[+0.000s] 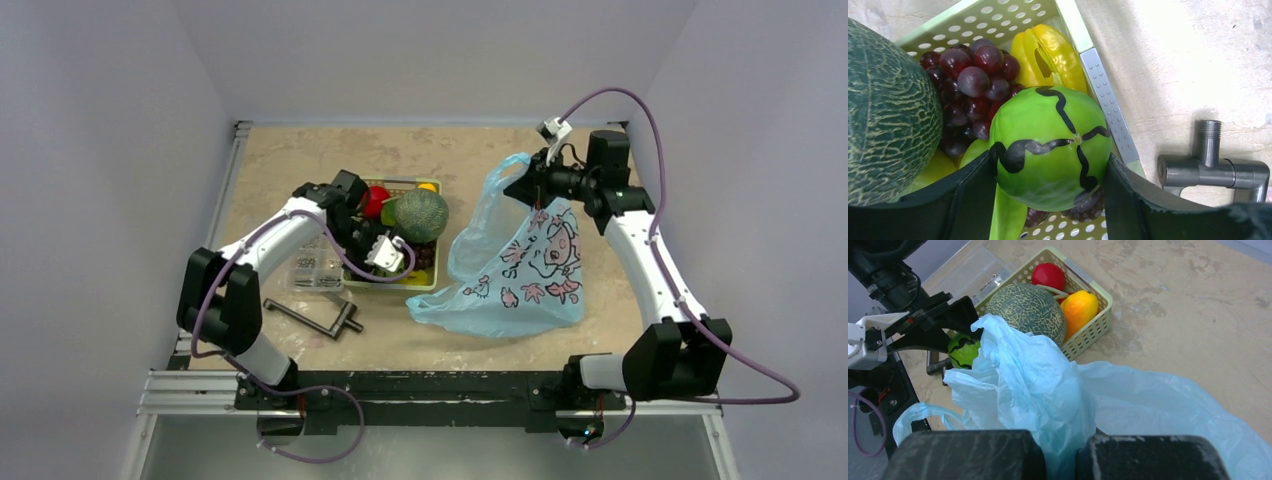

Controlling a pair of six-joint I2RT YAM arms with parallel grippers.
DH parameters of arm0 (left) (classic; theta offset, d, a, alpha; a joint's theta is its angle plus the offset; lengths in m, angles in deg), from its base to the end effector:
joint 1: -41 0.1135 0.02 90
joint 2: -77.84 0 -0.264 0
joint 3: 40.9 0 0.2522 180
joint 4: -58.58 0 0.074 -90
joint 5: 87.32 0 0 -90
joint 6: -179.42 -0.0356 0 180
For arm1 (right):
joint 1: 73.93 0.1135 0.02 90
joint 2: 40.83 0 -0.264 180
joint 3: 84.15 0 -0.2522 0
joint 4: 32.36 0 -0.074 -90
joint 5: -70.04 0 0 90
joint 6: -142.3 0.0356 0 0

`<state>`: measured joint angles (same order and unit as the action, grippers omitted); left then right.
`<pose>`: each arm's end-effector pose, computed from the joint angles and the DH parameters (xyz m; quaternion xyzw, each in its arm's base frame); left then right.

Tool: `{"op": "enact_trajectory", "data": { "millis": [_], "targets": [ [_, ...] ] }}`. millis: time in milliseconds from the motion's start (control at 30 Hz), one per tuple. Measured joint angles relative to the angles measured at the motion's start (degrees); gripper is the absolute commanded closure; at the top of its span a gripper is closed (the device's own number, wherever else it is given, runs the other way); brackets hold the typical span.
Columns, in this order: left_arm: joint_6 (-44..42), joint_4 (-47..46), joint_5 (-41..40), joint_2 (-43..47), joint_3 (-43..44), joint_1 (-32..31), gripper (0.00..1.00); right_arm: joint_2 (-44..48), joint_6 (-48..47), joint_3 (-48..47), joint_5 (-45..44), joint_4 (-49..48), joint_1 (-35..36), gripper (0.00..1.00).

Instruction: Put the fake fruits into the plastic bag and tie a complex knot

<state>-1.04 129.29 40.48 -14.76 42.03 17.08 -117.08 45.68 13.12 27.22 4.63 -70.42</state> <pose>0.2632 -0.1406 0.2342 0.8071 0.4880 -0.2264 0.2434 0.2903 0.0440 0.3485 -0.2680 0.7750 0.3350 0.4639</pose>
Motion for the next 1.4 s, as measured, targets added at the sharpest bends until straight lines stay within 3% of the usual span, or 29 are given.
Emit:
{"op": "enact_trajectory", "data": {
  "millis": [133, 300, 433, 567, 667, 833, 1000, 1167, 1400],
  "targets": [
    [0.9, 0.9, 2.0, 4.9, -1.2, 1.1, 0.57, 2.4, 0.9, 0.0, 1.0, 0.0, 0.0, 1.00],
    [6.3, 6.1, 9.1, 17.2, 0.4, 2.4, 0.62, 5.6, 6.3, 0.0, 2.6, -1.0, 0.0, 1.00],
    [22.6, 2.1, 13.8, 23.5, 5.6, -2.0, 0.59, 7.7, 13.0, 0.6, 4.0, -4.4, 0.0, 1.00],
    [38.1, -10.3, 11.9, 27.3, 6.2, -13.0, 0.58, 8.1, 19.1, 1.2, 5.0, -7.5, 0.0, 1.00],
    [45.6, -16.2, 8.5, 25.0, 9.8, -19.6, 0.59, 8.0, 22.3, 1.5, 5.2, -8.5, 0.0, 1.00],
    [52.3, -23.5, 1.3, 15.3, 16.5, -23.9, 0.57, 7.9, 26.7, 1.6, 7.0, -10.9, 0.0, 1.00],
    [54.0, -24.0, -7.7, 6.8, 19.5, -26.6, 0.51, 7.9, 29.9, 2.4, 8.8, -13.1, 0.0, 1.00],
    [54.9, -23.5, -15.1, 3.8, 19.6, -27.7, 0.51, 7.5, 33.0, 4.0, 9.6, -15.3, 0.0, 1.00],
    [50.2, -27.9, -17.6, 3.5, 14.8, -31.4, 0.41, 4.8, 34.7, 7.5, 10.5, -17.9, 0.0, 1.00]
  ]
}}
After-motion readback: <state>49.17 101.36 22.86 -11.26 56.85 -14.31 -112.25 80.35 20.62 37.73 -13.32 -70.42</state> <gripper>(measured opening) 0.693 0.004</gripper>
